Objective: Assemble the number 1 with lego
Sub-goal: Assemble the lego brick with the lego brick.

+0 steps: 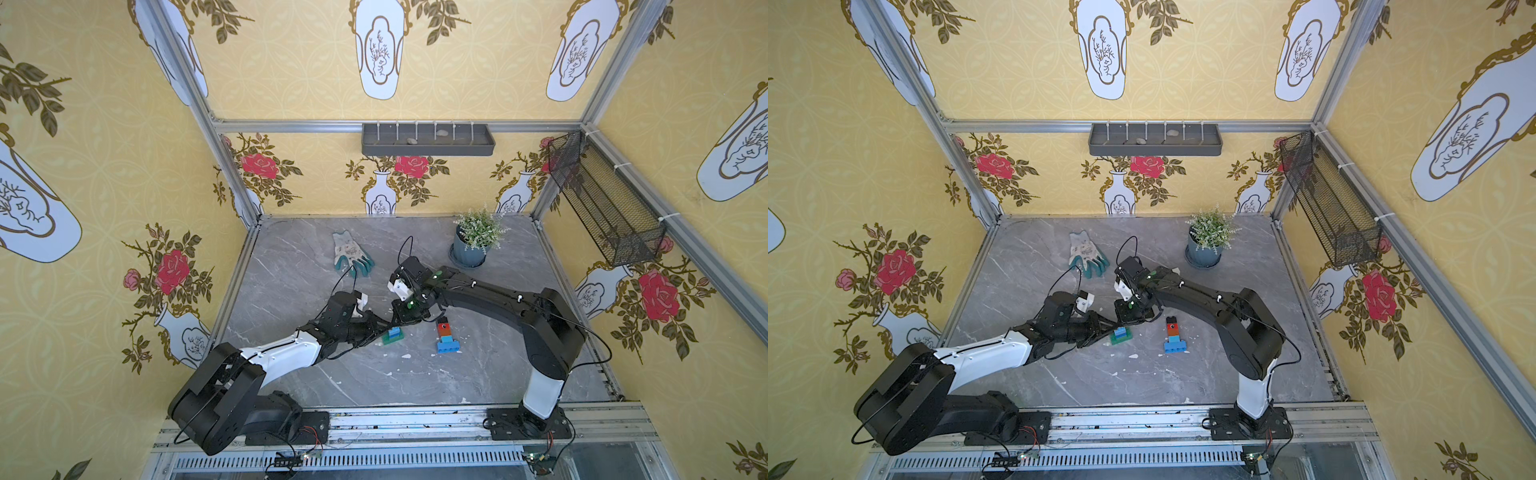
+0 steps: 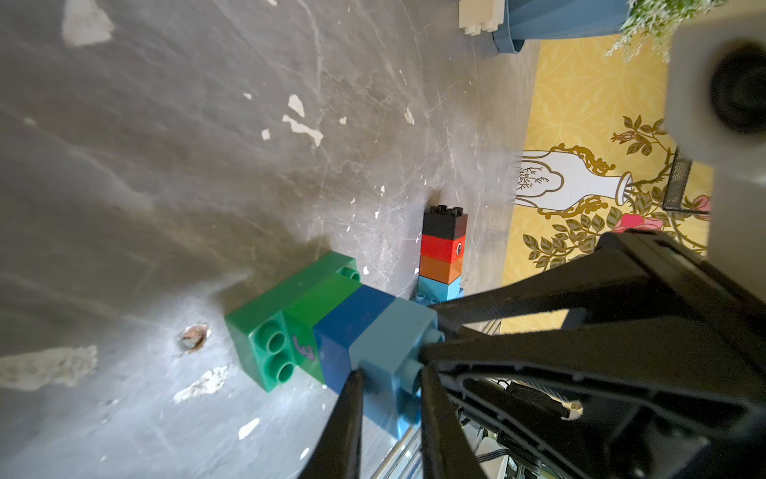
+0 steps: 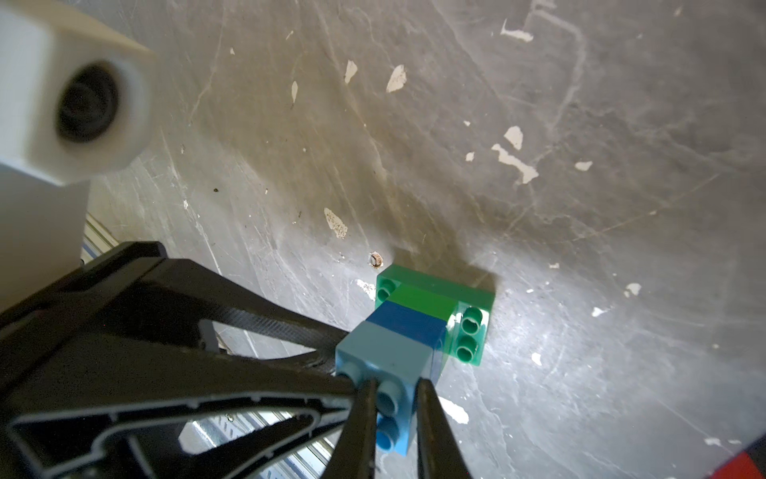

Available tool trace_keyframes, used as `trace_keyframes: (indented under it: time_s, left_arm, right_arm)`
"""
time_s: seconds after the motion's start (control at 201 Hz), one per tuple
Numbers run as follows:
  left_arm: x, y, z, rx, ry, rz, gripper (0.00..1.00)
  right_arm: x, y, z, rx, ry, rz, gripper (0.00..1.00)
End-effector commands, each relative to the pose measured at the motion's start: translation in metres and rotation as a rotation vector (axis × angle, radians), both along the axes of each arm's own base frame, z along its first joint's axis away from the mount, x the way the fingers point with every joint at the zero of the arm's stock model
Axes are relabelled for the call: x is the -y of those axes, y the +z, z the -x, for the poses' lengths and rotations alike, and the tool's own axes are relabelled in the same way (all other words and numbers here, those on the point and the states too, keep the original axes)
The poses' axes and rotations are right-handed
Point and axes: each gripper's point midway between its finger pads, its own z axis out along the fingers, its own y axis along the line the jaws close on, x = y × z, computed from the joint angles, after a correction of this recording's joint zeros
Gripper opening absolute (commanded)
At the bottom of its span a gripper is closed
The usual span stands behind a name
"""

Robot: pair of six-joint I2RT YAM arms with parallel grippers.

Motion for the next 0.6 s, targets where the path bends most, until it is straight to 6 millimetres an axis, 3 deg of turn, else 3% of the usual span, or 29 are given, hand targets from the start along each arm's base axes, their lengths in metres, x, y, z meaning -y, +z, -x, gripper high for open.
trace_keyframes:
  time_s: [0.0,0.592]
  left_arm:
    - [-0.0407,-0.0633,0.0449,-0.208,-0.02,-0.27,0.18]
    - [-0.0428,-0.0666,0.0497,-0.202,-0.078,-0.363,0.15]
  right_arm:
    - [0.0163,-0.0238,0.0191,-0.041,0.045,0.105,0.17]
    - [0.0144,-0.0268,0.0233,-0.04,0.056,0.112,0.17]
